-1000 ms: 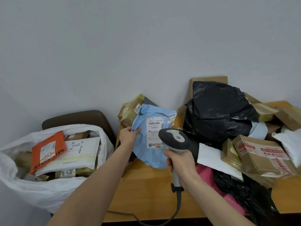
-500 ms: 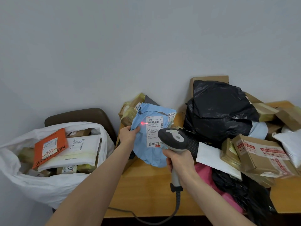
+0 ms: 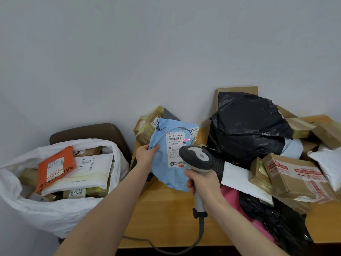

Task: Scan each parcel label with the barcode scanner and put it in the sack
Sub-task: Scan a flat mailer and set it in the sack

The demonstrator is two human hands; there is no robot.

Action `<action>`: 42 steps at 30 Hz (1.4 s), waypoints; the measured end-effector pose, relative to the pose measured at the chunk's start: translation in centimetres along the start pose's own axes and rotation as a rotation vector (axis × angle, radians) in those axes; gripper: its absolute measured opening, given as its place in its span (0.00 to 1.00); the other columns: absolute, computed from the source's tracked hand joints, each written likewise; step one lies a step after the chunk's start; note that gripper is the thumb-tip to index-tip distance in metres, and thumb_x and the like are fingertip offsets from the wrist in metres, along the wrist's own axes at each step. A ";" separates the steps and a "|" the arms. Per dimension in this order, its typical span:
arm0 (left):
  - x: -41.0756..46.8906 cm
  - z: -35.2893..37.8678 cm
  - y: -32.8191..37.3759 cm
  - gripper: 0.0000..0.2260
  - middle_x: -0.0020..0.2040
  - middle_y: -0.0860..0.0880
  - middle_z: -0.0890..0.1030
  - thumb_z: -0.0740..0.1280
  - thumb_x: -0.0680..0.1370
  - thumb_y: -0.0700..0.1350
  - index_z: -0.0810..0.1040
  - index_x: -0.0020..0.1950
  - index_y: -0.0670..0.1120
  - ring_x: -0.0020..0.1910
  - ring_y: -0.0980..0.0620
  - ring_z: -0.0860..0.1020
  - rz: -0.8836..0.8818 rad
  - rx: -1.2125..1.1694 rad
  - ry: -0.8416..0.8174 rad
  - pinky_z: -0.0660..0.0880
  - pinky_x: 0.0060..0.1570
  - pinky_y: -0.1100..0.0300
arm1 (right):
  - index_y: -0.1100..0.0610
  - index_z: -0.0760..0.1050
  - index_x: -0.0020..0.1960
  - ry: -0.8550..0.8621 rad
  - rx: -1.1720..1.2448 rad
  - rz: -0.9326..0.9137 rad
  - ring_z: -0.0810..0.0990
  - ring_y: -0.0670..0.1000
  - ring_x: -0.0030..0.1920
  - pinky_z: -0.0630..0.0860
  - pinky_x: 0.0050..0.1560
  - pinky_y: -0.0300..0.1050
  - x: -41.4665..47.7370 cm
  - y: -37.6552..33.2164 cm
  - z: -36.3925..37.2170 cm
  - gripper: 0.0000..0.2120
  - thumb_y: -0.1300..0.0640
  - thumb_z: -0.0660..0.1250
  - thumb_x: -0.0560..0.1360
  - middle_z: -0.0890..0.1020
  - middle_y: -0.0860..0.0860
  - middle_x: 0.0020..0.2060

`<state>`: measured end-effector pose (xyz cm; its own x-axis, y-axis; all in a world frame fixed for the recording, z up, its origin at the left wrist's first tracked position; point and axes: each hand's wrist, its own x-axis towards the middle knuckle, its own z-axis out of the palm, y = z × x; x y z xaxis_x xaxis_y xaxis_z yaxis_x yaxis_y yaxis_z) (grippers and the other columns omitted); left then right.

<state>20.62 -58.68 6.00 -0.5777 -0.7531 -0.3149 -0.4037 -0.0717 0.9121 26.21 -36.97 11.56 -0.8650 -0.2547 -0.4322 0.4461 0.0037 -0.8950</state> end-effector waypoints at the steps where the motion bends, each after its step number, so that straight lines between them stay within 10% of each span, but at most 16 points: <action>1: 0.1 0.0 -0.1 0.13 0.50 0.48 0.79 0.73 0.74 0.46 0.79 0.55 0.43 0.50 0.48 0.78 -0.003 -0.003 -0.003 0.77 0.54 0.50 | 0.61 0.77 0.33 0.000 -0.010 -0.001 0.70 0.49 0.22 0.67 0.27 0.41 0.0 0.0 0.1 0.09 0.64 0.69 0.72 0.77 0.54 0.23; 24: -0.5 -1.6 -0.4 0.15 0.51 0.49 0.78 0.72 0.74 0.48 0.78 0.58 0.44 0.50 0.49 0.76 0.005 0.008 0.013 0.75 0.55 0.51 | 0.61 0.75 0.32 -0.043 -0.044 -0.009 0.69 0.46 0.20 0.67 0.23 0.38 -0.4 -0.1 0.4 0.10 0.65 0.69 0.72 0.75 0.54 0.24; 31: -2.0 -3.3 -0.9 0.07 0.42 0.52 0.76 0.71 0.76 0.47 0.74 0.43 0.48 0.46 0.49 0.76 0.000 -0.063 0.011 0.73 0.49 0.52 | 0.61 0.76 0.35 -0.110 -0.055 -0.033 0.70 0.48 0.21 0.68 0.26 0.41 -0.2 0.2 1.4 0.09 0.63 0.70 0.73 0.76 0.54 0.24; 42: 2.5 -18.5 -2.4 0.09 0.43 0.43 0.82 0.72 0.75 0.46 0.76 0.37 0.45 0.47 0.42 0.79 -0.009 -0.041 0.266 0.76 0.53 0.44 | 0.64 0.77 0.40 -0.313 -0.053 -0.006 0.70 0.50 0.24 0.68 0.28 0.43 3.5 -0.7 14.5 0.05 0.65 0.69 0.74 0.77 0.56 0.26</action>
<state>33.28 -72.45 7.87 -0.3657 -0.8971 -0.2480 -0.3761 -0.1013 0.9210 26.18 -51.93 12.28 -0.7513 -0.5399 -0.3795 0.4217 0.0496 -0.9054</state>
